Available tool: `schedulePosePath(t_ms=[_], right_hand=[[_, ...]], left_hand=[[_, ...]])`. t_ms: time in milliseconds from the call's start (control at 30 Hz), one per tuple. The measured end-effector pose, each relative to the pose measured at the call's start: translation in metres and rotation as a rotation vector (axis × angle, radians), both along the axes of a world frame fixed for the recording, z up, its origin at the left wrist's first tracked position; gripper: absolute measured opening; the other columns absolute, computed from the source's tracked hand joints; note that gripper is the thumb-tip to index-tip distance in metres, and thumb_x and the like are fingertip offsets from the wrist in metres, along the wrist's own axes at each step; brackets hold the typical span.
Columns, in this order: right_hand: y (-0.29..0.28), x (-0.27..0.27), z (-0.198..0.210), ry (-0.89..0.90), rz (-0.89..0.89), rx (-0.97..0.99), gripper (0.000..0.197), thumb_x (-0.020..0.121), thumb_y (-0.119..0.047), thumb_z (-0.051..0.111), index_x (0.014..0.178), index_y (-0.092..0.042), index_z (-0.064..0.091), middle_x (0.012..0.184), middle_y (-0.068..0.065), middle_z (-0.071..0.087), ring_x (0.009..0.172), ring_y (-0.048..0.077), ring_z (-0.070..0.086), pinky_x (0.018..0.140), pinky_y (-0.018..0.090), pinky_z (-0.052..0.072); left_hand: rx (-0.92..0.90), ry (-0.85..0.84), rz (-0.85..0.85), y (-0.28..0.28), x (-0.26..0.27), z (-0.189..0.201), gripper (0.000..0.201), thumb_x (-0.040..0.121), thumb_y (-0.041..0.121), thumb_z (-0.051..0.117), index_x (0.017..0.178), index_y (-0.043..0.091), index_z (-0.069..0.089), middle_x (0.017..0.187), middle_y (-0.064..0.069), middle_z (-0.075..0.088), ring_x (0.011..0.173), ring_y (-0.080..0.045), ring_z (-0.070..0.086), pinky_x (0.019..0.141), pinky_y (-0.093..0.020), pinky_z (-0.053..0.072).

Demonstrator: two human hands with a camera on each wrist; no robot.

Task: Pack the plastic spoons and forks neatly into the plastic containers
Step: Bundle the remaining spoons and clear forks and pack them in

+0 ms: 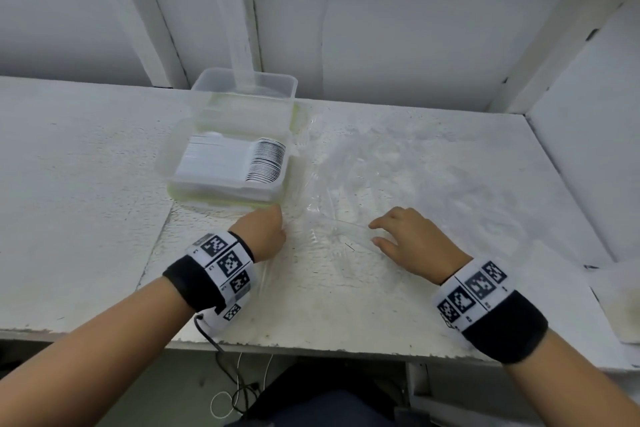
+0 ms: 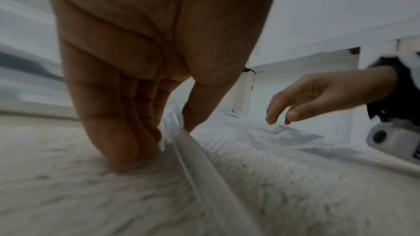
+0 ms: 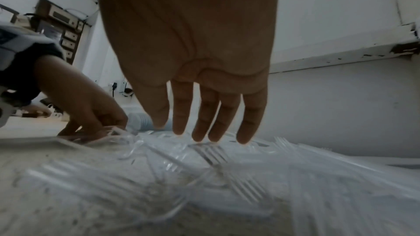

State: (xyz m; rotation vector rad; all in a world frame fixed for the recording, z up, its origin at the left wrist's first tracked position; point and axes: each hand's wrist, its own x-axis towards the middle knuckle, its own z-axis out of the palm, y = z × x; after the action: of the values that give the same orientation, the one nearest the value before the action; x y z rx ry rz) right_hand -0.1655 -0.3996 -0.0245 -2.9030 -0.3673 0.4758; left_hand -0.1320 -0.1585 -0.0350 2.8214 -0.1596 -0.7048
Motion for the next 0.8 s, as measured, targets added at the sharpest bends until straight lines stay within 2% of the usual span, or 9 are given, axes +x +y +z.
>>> schedulePosePath(t_ms=[133,200,267,367,467,567,633,733,800], right_hand=[[0.005,0.001,0.002,-0.093,0.05,0.046,0.035,0.099,-0.032,0.04,0.129,-0.022,0.052,0.131,0.0,0.05,0.119,0.018,0.046,0.094,0.032,0.041],[0.012,0.007,0.003,-0.117,0.068,0.066,0.036,0.099,-0.031,0.04,0.13,-0.02,0.052,0.13,0.001,0.051,0.118,0.019,0.047,0.094,0.032,0.042],[0.022,0.015,0.002,-0.086,0.098,0.031,0.04,0.098,-0.032,0.041,0.135,-0.017,0.047,0.131,0.005,0.05,0.118,0.022,0.047,0.093,0.033,0.042],[0.037,0.026,-0.004,-0.059,0.124,-0.076,0.042,0.098,-0.033,0.043,0.134,-0.013,0.045,0.126,0.008,0.05,0.113,0.025,0.049,0.087,0.035,0.043],[0.045,0.033,-0.009,-0.111,0.119,-0.133,0.031,0.097,-0.023,0.046,0.122,-0.008,0.053,0.119,0.01,0.051,0.103,0.026,0.054,0.081,0.034,0.046],[0.046,0.036,-0.01,-0.114,0.108,-0.126,0.025,0.096,-0.018,0.045,0.116,-0.007,0.055,0.115,0.01,0.052,0.101,0.026,0.054,0.079,0.034,0.048],[0.043,0.037,-0.007,-0.097,0.081,-0.08,0.026,0.096,-0.021,0.044,0.116,-0.007,0.054,0.114,0.009,0.053,0.102,0.026,0.054,0.081,0.034,0.047],[0.036,0.035,0.003,-0.083,-0.002,0.026,0.023,0.094,-0.016,0.042,0.109,-0.003,0.055,0.107,0.012,0.056,0.094,0.026,0.055,0.073,0.028,0.042],[0.029,0.031,0.011,-0.127,-0.065,0.141,0.02,0.094,-0.012,0.041,0.101,-0.002,0.056,0.098,0.012,0.059,0.086,0.025,0.056,0.068,0.028,0.04]], left_hand=[[-0.008,0.015,0.001,-0.002,0.003,0.006,0.016,0.094,0.022,0.045,0.096,0.006,0.049,0.091,-0.005,0.049,0.09,-0.026,0.05,0.07,-0.026,0.034],[-0.016,-0.037,0.012,-0.001,0.001,0.009,0.025,0.096,0.021,0.041,0.073,0.011,0.04,0.073,-0.001,0.043,0.075,-0.022,0.045,0.063,-0.026,0.031],[-0.032,-0.123,0.026,0.001,-0.004,0.011,0.031,0.096,0.018,0.04,0.066,0.012,0.032,0.065,-0.001,0.039,0.06,-0.017,0.038,0.053,-0.026,0.027],[-0.086,-0.271,0.031,0.005,-0.012,0.017,0.011,0.094,0.016,0.042,0.089,0.007,0.043,0.074,-0.008,0.054,0.061,-0.021,0.044,0.053,-0.028,0.032],[-0.171,-0.398,0.045,0.009,-0.017,0.021,0.014,0.093,0.015,0.046,0.103,0.007,0.045,0.081,-0.007,0.054,0.07,-0.025,0.05,0.059,-0.03,0.036],[-0.373,-0.532,0.129,0.012,-0.016,0.027,0.008,0.088,0.015,0.056,0.094,0.012,0.051,0.073,0.002,0.046,0.066,-0.016,0.044,0.055,-0.023,0.031],[-0.545,-0.591,0.187,0.014,-0.012,0.032,0.009,0.087,0.017,0.062,0.084,0.016,0.054,0.066,0.001,0.046,0.062,-0.011,0.041,0.056,-0.019,0.031],[-0.862,-0.622,0.333,0.015,-0.003,0.044,0.011,0.086,0.017,0.064,0.08,0.011,0.059,0.077,-0.015,0.056,0.069,-0.015,0.047,0.069,-0.029,0.042],[-1.096,-0.599,0.465,0.014,0.001,0.055,0.011,0.09,0.014,0.058,0.085,0.006,0.053,0.081,-0.008,0.063,0.077,-0.016,0.057,0.076,-0.038,0.049]])
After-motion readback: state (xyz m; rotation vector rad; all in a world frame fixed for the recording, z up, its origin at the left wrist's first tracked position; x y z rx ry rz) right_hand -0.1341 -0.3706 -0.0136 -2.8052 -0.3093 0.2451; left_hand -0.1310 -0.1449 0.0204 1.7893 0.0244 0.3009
